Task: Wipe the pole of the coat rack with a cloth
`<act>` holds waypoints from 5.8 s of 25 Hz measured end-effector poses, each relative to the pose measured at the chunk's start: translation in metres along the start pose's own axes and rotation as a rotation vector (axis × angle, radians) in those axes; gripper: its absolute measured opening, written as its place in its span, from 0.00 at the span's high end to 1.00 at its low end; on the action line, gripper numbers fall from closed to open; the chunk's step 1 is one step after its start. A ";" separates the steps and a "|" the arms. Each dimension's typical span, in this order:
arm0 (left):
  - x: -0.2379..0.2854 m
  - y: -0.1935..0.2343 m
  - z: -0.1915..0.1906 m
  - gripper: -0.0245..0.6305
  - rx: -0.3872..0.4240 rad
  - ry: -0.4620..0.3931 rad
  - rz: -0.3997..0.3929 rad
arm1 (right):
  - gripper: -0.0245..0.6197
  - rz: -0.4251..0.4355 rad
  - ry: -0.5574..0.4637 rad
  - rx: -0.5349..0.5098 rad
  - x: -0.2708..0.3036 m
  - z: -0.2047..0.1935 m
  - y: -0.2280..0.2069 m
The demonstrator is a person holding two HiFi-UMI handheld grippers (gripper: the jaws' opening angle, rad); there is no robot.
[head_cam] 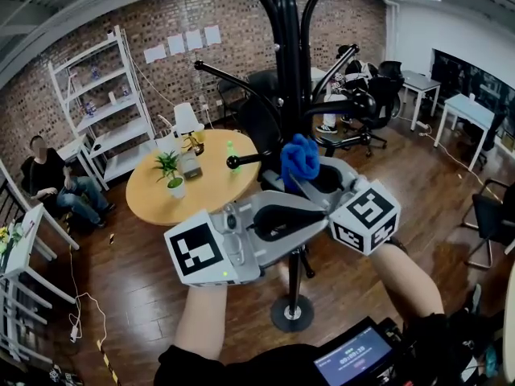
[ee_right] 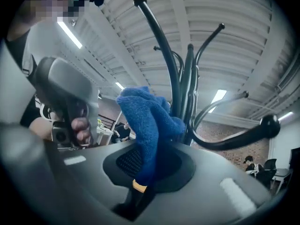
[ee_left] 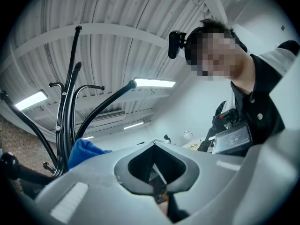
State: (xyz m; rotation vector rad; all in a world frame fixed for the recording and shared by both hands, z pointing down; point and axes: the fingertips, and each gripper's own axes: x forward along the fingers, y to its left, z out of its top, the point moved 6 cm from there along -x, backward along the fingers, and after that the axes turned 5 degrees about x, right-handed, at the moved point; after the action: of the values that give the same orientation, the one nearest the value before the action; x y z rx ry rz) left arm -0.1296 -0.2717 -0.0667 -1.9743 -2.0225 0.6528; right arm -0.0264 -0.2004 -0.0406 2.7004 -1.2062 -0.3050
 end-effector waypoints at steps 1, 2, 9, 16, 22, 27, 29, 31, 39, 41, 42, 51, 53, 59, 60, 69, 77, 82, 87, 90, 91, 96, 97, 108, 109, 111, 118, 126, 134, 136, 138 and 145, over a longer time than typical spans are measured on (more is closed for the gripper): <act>-0.001 0.000 -0.002 0.96 -0.003 0.002 0.001 | 0.89 0.005 0.015 0.009 0.002 -0.010 0.002; -0.001 0.000 -0.005 0.96 -0.008 0.002 0.004 | 0.89 0.009 0.030 0.017 0.003 -0.020 0.004; -0.009 -0.001 -0.015 0.96 -0.034 0.004 0.013 | 0.89 0.054 0.192 0.109 -0.002 -0.093 0.019; -0.010 -0.003 -0.014 0.96 -0.046 -0.023 0.014 | 0.89 0.040 0.287 0.077 -0.013 -0.113 0.019; -0.009 0.001 -0.009 0.96 -0.030 -0.035 0.012 | 0.89 -0.021 0.079 -0.065 -0.013 -0.018 -0.003; -0.005 0.000 0.000 0.96 -0.007 -0.038 0.013 | 0.89 -0.071 -0.042 -0.103 -0.017 0.033 -0.017; -0.005 0.000 0.000 0.96 -0.002 -0.039 0.018 | 0.89 -0.053 0.006 -0.080 -0.015 0.013 -0.015; -0.004 0.000 -0.005 0.96 0.008 -0.031 0.021 | 0.89 -0.017 0.082 -0.050 -0.014 -0.025 -0.008; 0.004 0.004 -0.039 0.96 -0.023 -0.016 0.027 | 0.89 0.158 0.421 0.078 -0.022 -0.172 0.017; 0.007 0.005 -0.046 0.96 -0.030 -0.013 0.025 | 0.89 0.184 0.518 0.052 -0.021 -0.201 0.024; 0.009 0.005 -0.049 0.96 -0.034 -0.012 0.024 | 0.89 0.193 0.557 0.040 -0.023 -0.213 0.027; 0.017 -0.002 -0.056 0.96 -0.058 -0.013 0.018 | 0.89 0.416 0.698 0.092 -0.055 -0.228 0.045; 0.017 -0.004 -0.057 0.96 -0.058 -0.011 0.018 | 0.89 0.461 0.688 0.060 -0.067 -0.219 0.054; 0.020 -0.001 -0.057 0.96 -0.060 -0.007 0.018 | 0.89 0.459 0.664 -0.027 -0.068 -0.214 0.059; 0.021 -0.001 -0.057 0.96 -0.060 -0.005 0.017 | 0.89 0.443 0.665 -0.018 -0.063 -0.218 0.056; 0.024 0.001 -0.060 0.96 -0.058 -0.007 0.018 | 0.89 0.259 0.562 0.002 -0.029 -0.218 0.018; 0.024 0.011 -0.063 0.96 -0.045 -0.004 0.013 | 0.89 0.256 0.473 0.014 -0.021 -0.193 0.016; 0.025 0.009 -0.067 0.96 -0.052 -0.017 0.002 | 0.89 0.287 0.611 0.028 -0.034 -0.242 0.036; 0.031 0.006 -0.059 0.96 -0.051 -0.018 -0.033 | 0.89 0.457 0.634 0.056 -0.062 -0.226 0.060; 0.033 0.008 -0.054 0.96 -0.048 -0.012 -0.051 | 0.89 0.496 0.555 0.033 -0.071 -0.193 0.059; 0.034 0.008 -0.052 0.96 -0.046 -0.016 -0.054 | 0.89 0.481 0.513 0.025 -0.072 -0.180 0.055; 0.050 0.015 -0.029 0.96 -0.013 -0.036 -0.041 | 0.89 0.372 0.321 -0.097 -0.083 -0.094 0.017; 0.055 0.018 -0.024 0.96 0.003 -0.027 -0.034 | 0.89 0.366 0.265 -0.124 -0.086 -0.076 0.008; 0.109 0.037 0.000 0.96 0.096 0.043 0.216 | 0.89 0.508 -0.165 -0.244 -0.130 0.060 -0.082; 0.111 0.040 0.000 0.96 0.103 0.053 0.240 | 0.89 0.507 -0.181 -0.254 -0.126 0.066 -0.092; 0.111 0.049 -0.004 0.96 0.108 0.081 0.274 | 0.88 0.495 -0.196 -0.280 -0.111 0.074 -0.107; 0.106 0.063 0.002 0.96 0.105 0.140 0.347 | 0.88 0.489 -0.035 -0.468 -0.041 0.077 -0.112; 0.111 0.070 -0.003 0.96 0.117 0.163 0.362 | 0.88 0.544 -0.053 -0.607 -0.007 0.080 -0.102; 0.126 0.094 -0.005 0.96 0.141 0.220 0.495 | 0.88 0.602 -0.259 -0.579 0.004 0.117 -0.126; 0.128 0.099 -0.004 0.96 0.152 0.232 0.519 | 0.88 0.558 -0.335 -0.528 0.006 0.141 -0.136; 0.130 0.106 -0.003 0.96 0.163 0.238 0.529 | 0.88 0.491 -0.397 -0.469 0.011 0.167 -0.149; 0.138 0.113 0.002 0.96 0.185 0.224 0.509 | 0.89 0.382 -0.479 -0.490 0.018 0.220 -0.161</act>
State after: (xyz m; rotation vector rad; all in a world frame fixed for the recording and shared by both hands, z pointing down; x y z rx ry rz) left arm -0.0390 -0.1364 -0.1400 -2.3359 -1.2874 0.6508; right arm 0.0448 -0.1231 -0.2928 1.9849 -1.4867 -1.0696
